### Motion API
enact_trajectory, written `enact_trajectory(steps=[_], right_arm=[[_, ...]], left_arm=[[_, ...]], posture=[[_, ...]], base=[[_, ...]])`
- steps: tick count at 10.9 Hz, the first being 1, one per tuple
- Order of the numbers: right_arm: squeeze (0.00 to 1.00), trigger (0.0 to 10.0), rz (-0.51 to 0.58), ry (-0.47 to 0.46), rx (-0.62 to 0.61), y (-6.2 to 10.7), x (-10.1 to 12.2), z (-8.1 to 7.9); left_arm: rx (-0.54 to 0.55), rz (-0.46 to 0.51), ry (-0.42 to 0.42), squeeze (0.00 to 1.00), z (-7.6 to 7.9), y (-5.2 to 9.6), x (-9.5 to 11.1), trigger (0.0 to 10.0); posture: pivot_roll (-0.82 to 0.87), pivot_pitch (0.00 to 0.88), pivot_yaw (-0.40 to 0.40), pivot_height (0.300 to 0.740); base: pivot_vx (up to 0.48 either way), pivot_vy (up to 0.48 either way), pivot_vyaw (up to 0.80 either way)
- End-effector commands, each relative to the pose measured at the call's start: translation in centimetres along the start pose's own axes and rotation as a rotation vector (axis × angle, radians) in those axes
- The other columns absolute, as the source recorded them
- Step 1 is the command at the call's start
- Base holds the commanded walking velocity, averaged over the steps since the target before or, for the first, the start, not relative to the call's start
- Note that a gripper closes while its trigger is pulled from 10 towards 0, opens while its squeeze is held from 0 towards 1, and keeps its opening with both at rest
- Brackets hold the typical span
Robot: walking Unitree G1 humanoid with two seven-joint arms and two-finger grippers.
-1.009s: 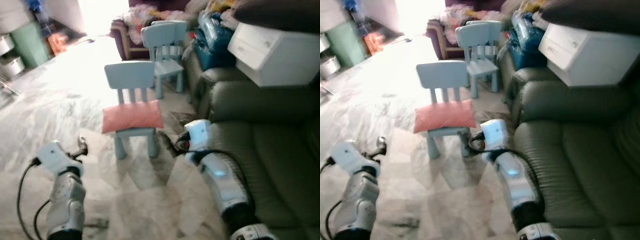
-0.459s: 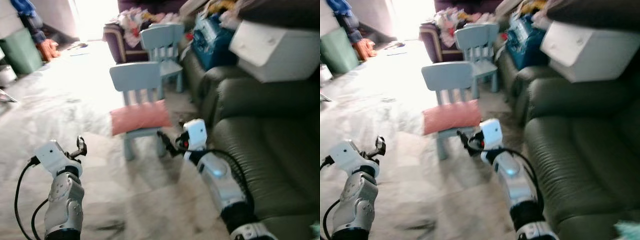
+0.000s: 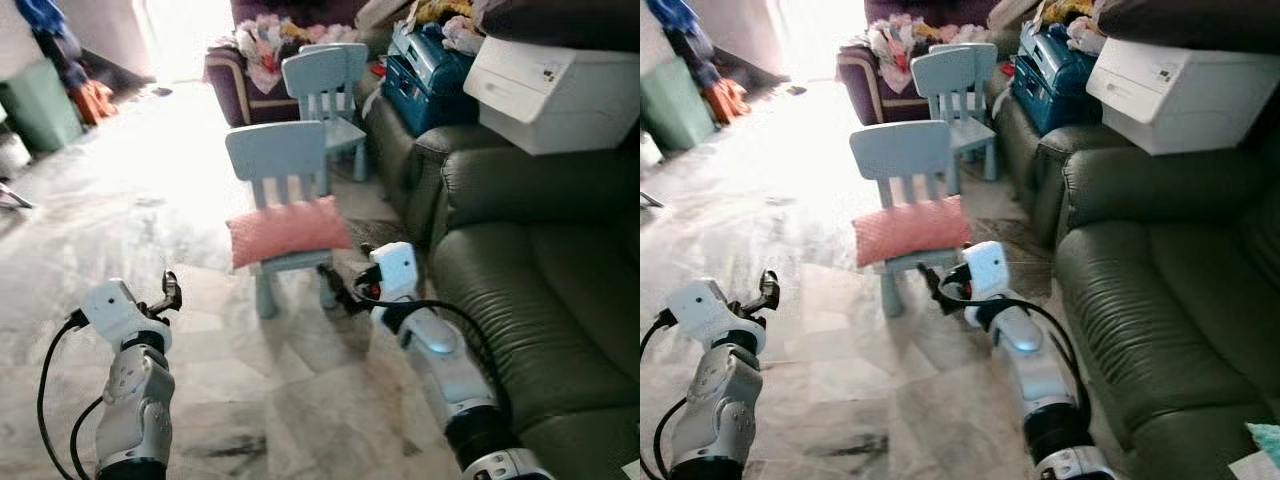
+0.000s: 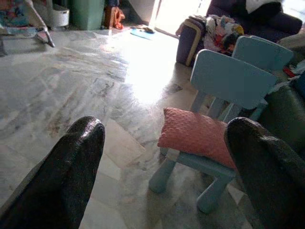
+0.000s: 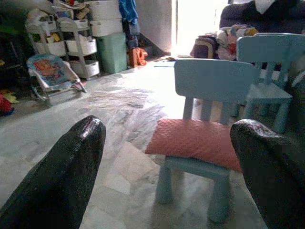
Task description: Move the pillow to the sofa
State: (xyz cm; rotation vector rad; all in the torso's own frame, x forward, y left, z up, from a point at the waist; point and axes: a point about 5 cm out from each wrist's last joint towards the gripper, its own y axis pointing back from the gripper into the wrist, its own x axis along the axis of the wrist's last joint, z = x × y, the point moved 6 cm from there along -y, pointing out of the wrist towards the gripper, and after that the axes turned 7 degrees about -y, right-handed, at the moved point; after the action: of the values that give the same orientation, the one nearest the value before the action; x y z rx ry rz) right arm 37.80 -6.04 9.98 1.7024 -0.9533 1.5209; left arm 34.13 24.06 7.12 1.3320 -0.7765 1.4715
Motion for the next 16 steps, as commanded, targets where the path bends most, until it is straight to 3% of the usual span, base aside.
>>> enact_trajectory(steps=[1, 6, 16], right_arm=[[0.0, 10.0, 0.02, 0.003, 0.004, -0.15, 0.59, -0.06], [0.0, 10.0, 0.031, 0.009, 0.026, -0.09, 0.75, -0.47], [0.0, 10.0, 0.03, 0.022, 0.038, -0.04, 0.81, -0.44]], left_arm=[[-0.006, 0.028, -0.008, 0.0, 0.06, -0.01, 0.69, 10.0], [0.004, 0.026, -0.011, 0.0, -0.26, 0.08, 0.49, 10.0], [0.004, 0.025, 0.0, 0.0, -0.07, 0.39, 0.18, 10.0]], posture=[[-0.2, 0.0, 0.072, 0.74], [-0.2, 0.0, 0.073, 0.74], [-0.2, 0.0, 0.06, 0.74]], base=[[0.0, 0.0, 0.0], [0.244, 0.0, 0.0], [0.428, 0.0, 0.0]])
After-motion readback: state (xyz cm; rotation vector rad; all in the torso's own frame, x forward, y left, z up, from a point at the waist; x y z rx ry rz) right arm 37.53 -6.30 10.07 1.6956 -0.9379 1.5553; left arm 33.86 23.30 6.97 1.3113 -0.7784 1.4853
